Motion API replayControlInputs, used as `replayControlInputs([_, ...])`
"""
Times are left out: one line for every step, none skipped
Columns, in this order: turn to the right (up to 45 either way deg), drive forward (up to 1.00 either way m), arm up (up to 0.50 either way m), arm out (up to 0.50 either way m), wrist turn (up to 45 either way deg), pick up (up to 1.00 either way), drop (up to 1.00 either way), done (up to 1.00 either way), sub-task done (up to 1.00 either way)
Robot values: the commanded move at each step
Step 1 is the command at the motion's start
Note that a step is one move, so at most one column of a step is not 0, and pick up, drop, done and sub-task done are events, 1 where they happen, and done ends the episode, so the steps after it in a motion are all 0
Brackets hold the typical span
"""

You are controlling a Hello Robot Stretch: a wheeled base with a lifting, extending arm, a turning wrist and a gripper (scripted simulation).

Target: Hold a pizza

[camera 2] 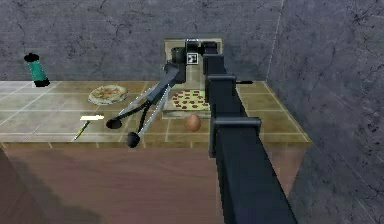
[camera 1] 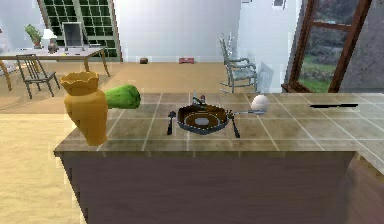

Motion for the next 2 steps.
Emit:
replayControlInputs([0.0,0.00,0.00,0.00,45.0,0.00,0.00,0.00,0.00])
replayControlInputs([0.0,0.00,0.00,0.00,45.0,0.00,0.00,0.00,0.00])
